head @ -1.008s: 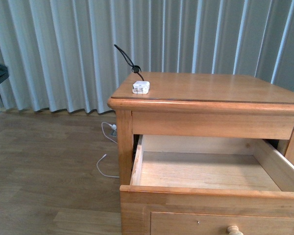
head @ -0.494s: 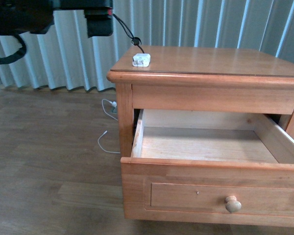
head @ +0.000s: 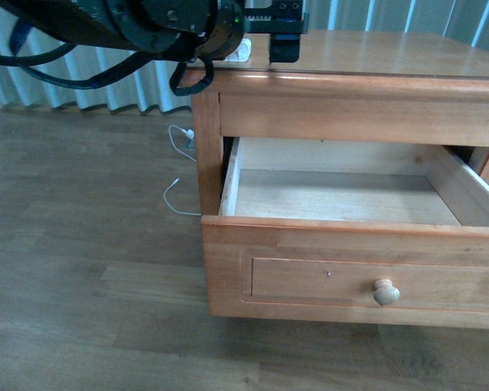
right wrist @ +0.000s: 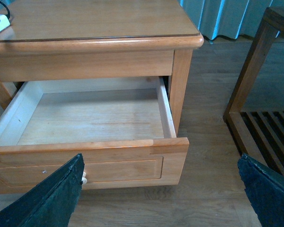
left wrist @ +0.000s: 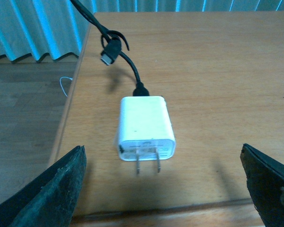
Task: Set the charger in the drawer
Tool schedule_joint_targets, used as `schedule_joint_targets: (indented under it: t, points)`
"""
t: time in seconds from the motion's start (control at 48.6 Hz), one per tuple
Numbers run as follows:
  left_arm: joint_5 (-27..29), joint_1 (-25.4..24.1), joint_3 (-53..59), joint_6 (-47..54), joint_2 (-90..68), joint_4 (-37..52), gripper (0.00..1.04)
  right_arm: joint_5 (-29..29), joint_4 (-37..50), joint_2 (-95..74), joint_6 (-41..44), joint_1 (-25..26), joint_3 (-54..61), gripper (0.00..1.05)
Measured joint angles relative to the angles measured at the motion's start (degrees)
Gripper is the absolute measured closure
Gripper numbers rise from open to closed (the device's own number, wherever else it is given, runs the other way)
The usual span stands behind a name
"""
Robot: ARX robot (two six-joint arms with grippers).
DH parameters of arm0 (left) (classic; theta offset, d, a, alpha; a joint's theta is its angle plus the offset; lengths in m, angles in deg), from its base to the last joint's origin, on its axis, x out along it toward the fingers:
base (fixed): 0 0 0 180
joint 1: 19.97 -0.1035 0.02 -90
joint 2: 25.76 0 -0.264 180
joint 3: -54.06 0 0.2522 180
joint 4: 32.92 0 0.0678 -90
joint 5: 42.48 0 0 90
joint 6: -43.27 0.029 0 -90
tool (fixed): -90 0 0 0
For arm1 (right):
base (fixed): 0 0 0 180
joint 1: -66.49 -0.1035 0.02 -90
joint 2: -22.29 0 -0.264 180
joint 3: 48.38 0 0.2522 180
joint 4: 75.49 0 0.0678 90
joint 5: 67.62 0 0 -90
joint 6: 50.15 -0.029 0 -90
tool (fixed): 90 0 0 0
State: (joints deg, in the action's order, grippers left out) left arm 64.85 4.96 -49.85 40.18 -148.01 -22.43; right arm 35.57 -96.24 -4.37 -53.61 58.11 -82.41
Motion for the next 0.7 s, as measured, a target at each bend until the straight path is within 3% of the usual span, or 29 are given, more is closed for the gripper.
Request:
schedule_joint_targets:
  t: [0.144,0.699]
  points:
    - [1.57,0.9,-6.16,-0.39,-4.59,-1.27,0.06,0.0,0.0,0.0,0.0,0.02,0.0,0.08]
    - [2.47,-2.51,-9.35,-4.11,-7.76,-2.97,0.06,-0.02,0.0,0.02,0.0,0.02,0.0,0.08]
